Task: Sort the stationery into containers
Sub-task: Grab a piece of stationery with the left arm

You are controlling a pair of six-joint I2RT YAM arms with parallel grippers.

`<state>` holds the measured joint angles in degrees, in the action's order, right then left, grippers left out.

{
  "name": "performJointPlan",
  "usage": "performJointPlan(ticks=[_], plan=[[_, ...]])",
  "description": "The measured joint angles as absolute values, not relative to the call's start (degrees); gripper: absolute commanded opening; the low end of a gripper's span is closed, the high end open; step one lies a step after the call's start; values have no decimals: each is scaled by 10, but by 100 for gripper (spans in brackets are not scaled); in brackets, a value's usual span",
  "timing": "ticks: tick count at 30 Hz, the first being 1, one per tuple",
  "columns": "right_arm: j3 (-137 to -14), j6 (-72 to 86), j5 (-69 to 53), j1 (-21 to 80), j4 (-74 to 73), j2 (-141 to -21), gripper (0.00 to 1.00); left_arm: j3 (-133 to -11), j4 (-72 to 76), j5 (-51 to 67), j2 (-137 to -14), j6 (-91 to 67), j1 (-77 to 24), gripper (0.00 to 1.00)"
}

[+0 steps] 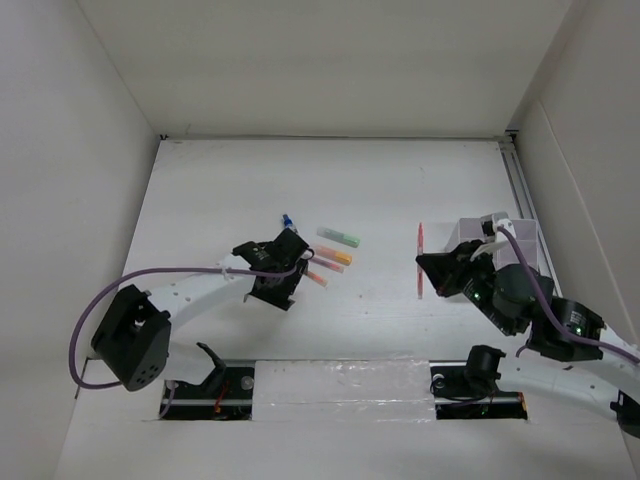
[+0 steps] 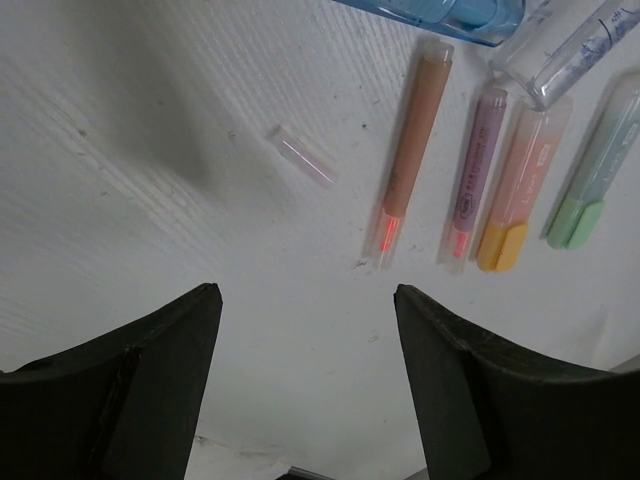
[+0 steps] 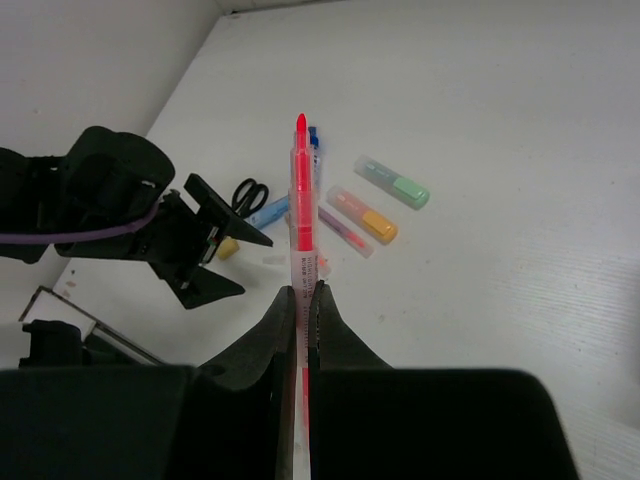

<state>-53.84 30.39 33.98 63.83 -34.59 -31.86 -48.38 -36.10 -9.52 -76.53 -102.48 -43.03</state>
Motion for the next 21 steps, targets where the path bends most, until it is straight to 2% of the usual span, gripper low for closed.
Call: performJointPlan(ticks=[21], plan=[[-534, 282, 286, 638, -356, -304, 0, -503, -340, -123, -855, -1040, -400, 65]])
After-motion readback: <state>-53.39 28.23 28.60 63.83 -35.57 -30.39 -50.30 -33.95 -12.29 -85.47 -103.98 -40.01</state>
